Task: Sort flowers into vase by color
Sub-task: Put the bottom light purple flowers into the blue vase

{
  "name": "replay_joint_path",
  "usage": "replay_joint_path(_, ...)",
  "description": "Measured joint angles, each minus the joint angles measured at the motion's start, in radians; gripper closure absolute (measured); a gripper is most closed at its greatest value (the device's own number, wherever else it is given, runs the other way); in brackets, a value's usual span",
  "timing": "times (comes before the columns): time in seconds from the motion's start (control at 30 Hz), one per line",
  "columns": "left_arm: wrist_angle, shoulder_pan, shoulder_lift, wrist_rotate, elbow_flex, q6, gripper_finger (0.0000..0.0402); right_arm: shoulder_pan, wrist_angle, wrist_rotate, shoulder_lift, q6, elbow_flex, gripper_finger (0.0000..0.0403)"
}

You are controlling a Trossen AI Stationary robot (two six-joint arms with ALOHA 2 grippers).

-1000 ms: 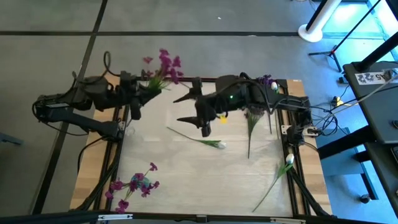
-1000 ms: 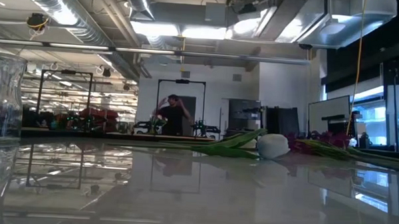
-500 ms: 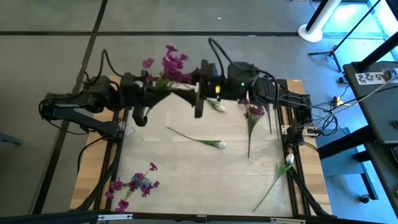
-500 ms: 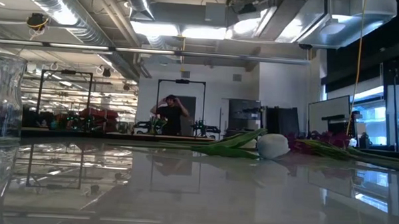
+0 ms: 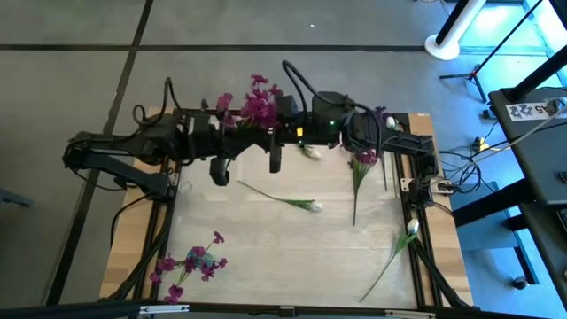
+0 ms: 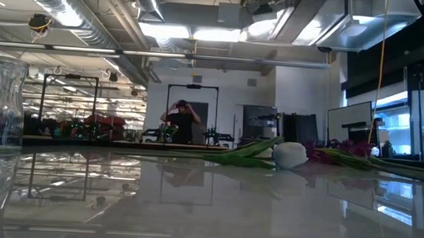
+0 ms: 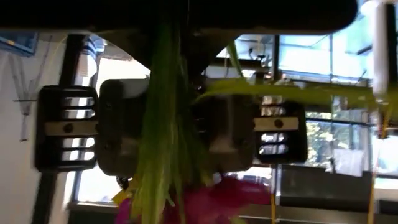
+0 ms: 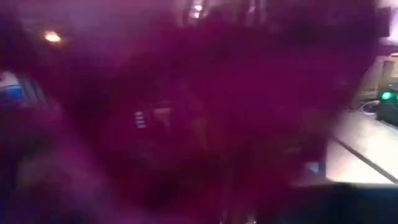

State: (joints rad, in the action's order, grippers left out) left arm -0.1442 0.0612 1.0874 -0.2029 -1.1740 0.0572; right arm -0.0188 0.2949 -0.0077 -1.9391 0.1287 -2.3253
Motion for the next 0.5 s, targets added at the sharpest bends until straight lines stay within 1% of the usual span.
replay_joint_path(0.1, 0.026, 0.0, -0.015, -0.009, 0.0, 0.015, 0.0352, 0.001, -0.001, 0.003, -0.002, -0.015, 0.0, 0.0379)
replay_joint_path(0.13, 0.046, 0.0, -0.025, -0.009, 0.0, 0.017, 0.0343, 0.0, 0.001, 0.003, -0.002, -0.03, 0.0, 0.0388)
replay_joint_path(0.3, 0.202, 0.0, -0.093, -0.015, 0.0, 0.087, 0.03, 0.002, 0.031, 0.023, 0.008, -0.035, 0.0, 0.037)
replay_joint_path(0.4, 0.273, 0.0, -0.106, -0.014, 0.0, 0.093, 0.0278, 0.008, 0.08, 0.004, 0.011, -0.063, 0.0, 0.0382)
replay_joint_path(0.5, 0.299, 0.0, -0.097, 0.022, 0.0, 0.099, 0.026, 0.008, 0.123, -0.004, 0.009, -0.108, 0.001, 0.0394)
